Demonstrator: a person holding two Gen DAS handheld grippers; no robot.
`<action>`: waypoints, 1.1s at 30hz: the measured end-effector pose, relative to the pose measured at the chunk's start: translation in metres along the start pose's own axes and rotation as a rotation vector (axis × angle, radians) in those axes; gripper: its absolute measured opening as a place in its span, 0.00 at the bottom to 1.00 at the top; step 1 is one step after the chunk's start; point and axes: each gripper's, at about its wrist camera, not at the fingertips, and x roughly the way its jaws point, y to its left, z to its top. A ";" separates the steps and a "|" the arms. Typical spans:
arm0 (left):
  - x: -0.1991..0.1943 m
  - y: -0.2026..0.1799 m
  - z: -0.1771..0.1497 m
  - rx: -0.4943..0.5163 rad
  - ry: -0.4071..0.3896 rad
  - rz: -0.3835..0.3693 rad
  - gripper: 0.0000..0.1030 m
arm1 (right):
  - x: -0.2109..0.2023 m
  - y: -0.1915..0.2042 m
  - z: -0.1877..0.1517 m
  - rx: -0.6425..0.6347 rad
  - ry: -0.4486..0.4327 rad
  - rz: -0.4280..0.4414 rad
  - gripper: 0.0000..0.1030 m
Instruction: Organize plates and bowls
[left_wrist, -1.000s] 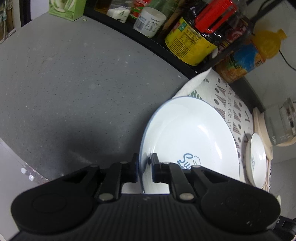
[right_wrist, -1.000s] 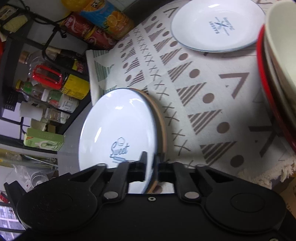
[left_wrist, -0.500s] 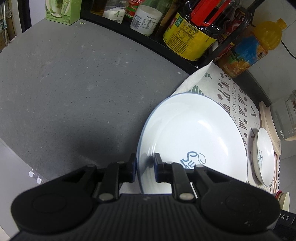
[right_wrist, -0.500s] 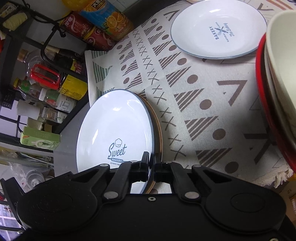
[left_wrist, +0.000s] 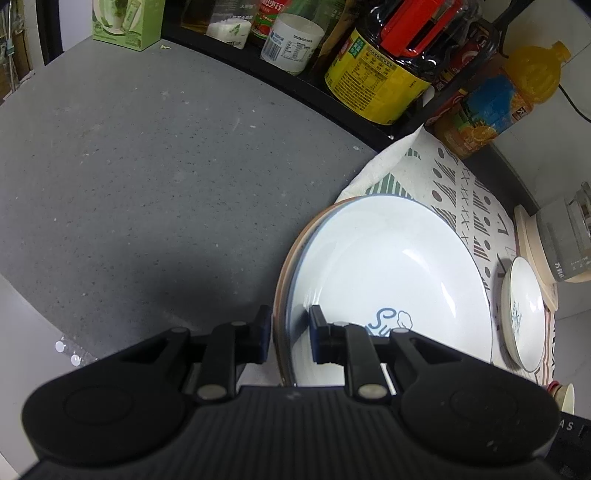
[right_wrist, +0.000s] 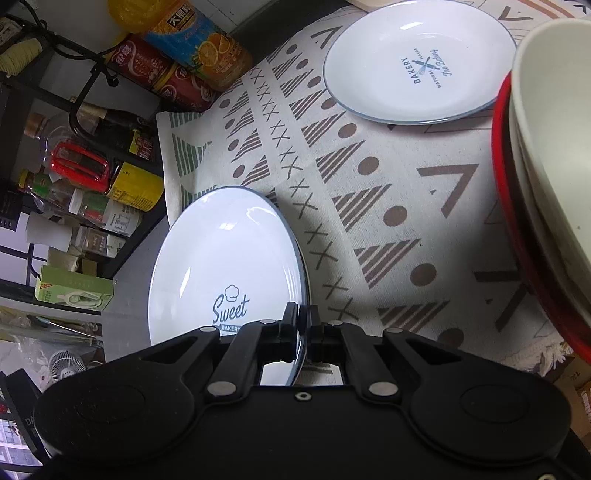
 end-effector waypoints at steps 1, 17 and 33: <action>0.000 0.001 0.000 -0.004 0.000 -0.004 0.17 | 0.001 -0.001 0.001 0.007 0.003 -0.004 0.08; -0.027 -0.012 0.022 0.027 -0.064 0.031 0.47 | -0.027 0.034 0.018 -0.155 -0.057 0.019 0.78; -0.053 -0.054 0.040 0.083 -0.123 -0.035 0.80 | -0.069 0.042 0.066 -0.241 -0.164 0.046 1.00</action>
